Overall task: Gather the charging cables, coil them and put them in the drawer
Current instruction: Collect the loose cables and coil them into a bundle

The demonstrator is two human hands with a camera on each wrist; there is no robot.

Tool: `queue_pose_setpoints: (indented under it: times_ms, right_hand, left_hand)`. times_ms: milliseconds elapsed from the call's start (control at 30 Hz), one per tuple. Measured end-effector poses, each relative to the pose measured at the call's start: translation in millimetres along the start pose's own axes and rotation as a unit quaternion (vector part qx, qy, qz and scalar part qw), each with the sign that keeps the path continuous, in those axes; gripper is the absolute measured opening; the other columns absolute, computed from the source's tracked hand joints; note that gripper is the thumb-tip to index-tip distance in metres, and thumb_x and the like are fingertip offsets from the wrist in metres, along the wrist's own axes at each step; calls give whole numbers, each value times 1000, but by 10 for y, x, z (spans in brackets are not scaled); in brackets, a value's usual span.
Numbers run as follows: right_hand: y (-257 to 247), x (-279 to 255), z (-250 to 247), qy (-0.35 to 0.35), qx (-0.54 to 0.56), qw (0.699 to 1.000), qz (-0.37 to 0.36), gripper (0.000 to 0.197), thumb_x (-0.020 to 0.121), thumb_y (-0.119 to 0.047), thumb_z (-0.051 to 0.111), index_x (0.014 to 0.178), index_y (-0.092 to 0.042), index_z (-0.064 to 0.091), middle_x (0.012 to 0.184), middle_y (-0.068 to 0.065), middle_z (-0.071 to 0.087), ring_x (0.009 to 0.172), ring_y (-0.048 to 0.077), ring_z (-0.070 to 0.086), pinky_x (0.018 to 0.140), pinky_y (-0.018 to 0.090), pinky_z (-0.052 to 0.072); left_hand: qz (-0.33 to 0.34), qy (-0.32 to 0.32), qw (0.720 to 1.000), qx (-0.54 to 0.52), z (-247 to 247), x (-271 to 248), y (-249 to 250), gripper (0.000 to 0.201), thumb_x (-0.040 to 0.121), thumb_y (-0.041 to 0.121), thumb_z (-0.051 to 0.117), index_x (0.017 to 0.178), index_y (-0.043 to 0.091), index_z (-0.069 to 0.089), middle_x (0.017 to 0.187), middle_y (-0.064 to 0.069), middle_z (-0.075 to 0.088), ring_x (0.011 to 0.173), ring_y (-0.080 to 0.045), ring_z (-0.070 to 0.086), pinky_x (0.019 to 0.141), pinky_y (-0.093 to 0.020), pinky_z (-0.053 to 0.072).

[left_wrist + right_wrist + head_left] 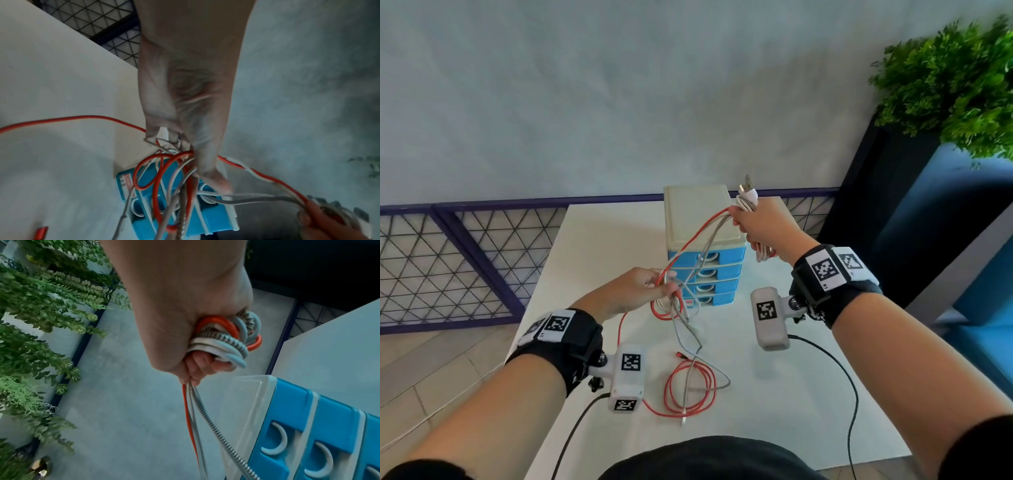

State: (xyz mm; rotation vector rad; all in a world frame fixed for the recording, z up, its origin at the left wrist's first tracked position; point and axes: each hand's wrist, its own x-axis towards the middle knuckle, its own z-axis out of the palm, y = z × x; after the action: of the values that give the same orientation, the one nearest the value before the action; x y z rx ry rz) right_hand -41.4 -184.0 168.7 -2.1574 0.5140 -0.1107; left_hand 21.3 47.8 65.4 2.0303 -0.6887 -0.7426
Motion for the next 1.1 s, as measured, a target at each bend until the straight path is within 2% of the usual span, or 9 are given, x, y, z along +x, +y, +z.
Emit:
queue_pose_setpoints:
  times_ms: [67,167,367,567,800,900,967,1033,1100]
  right_hand:
    - [2,-36,25,-18,45,999,-8,27,95,-33,53,79,-12,57,63,0,49,46,11,43,44,21,42]
    - [-37,-84,62,-43,98,994,-17,26,94,-29,54,75,-13,55,58,-2,46,43,10,40,41,20,40]
    - [-72,-88,80,-60,93,993,-38,27,95,-31,53,77,-11,57,57,-3,47,42,10,41,45,23,42]
    - [-196,-146,162,-86,135,985,-70,29,97,-30,52,76,-11,57,57,-2,44,40,9,39,43,22,42]
    - [-248,-204,249,-106,129,983,-81,26,96,-27,54,78,-9,58,57,-1,45,39,9,39,42,22,43]
    - [-213,-207,280,-112,123,983,-77,26,96,-27,55,78,-10,60,57,-1,45,39,9,39,44,24,43]
    - [-189,-202,276,-105,119,985,-73,25,95,-28,55,78,-10,60,56,-2,46,39,9,40,45,24,43]
    - [-164,-188,241,-93,115,987,-67,25,96,-28,55,79,-10,61,56,-3,46,40,9,40,44,23,42]
    - [-136,-166,193,-75,112,989,-62,25,96,-28,54,80,-10,61,57,-2,46,40,9,40,44,23,42]
  left_hand:
    - [-42,-66,996,52,4,-16,48,66,82,75,30,96,28,74,130,12,56,129,-14,41,113,-45,25]
    - [-103,-75,992,22,-4,13,45,89,87,67,-5,105,27,73,124,11,56,120,-12,38,109,-45,17]
    - [-51,-43,995,78,-21,138,-82,26,97,28,49,100,20,74,118,7,58,117,-16,53,109,-33,36]
    - [-93,-61,993,-48,42,187,-68,29,85,44,63,90,20,78,106,13,70,117,-11,52,109,-28,28]
    - [-85,-114,987,-80,199,203,-22,14,82,33,70,89,22,75,98,13,71,102,-7,59,113,-34,32]
    - [-62,-116,991,-29,217,219,-62,45,66,50,79,107,33,71,135,5,55,126,-9,48,114,-35,33]
    - [-82,-109,991,-6,195,222,-69,85,47,63,84,124,43,56,157,-3,15,136,-13,36,114,-35,32]
    - [-124,-127,984,10,150,227,-101,117,36,67,84,139,47,33,158,-4,-17,138,-13,31,115,-32,28]
    - [-162,-112,977,76,124,260,-217,134,28,72,83,142,45,18,156,-8,-25,145,-19,7,118,-35,20]
